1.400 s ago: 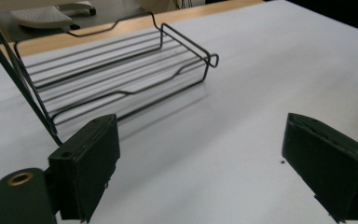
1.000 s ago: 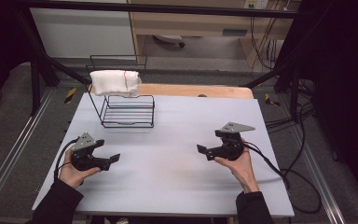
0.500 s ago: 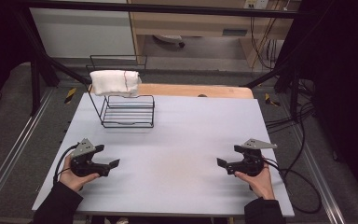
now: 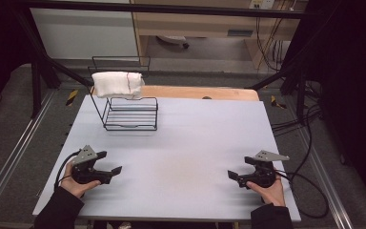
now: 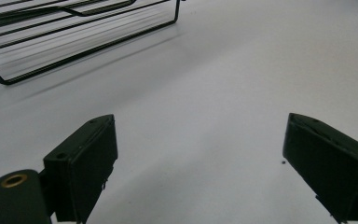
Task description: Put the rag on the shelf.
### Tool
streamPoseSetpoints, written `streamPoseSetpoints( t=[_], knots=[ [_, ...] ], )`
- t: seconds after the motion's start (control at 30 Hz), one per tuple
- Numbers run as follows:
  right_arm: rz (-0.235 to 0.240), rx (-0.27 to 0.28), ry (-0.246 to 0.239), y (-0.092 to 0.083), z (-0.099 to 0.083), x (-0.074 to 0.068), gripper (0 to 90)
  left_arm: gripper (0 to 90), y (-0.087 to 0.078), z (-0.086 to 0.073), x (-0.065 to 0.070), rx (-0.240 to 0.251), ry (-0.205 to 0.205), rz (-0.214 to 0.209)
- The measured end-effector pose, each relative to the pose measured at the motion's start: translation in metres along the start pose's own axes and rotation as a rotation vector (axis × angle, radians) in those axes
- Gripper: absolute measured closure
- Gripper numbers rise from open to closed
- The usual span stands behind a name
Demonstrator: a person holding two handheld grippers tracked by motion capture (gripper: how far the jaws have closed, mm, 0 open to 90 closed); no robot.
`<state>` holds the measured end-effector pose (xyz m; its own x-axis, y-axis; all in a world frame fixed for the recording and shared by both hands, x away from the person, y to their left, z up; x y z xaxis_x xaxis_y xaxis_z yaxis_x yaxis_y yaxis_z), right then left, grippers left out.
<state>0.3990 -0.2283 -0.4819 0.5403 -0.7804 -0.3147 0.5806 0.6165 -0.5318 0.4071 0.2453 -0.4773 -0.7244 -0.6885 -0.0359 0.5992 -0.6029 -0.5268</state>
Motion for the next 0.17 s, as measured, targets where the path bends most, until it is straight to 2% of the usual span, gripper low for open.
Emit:
streamPoseSetpoints(
  t=[0.17],
  knots=[
    [0.0,-0.001,0.006,-0.0005,-0.0013,-0.0003,0.7,10.4,-0.0008,-0.0008,-0.0006,0.005,-0.001,0.0]
  ],
)
Point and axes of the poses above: each handheld gripper's, and its own axes: y roughly forward along the jaws, z roughly out of its top, x roughly to its right, the point moved 7 cm from there along y, roughly forward along the jaws, and after that the axes turned 7 degrees about y, right-handed, at the moved point
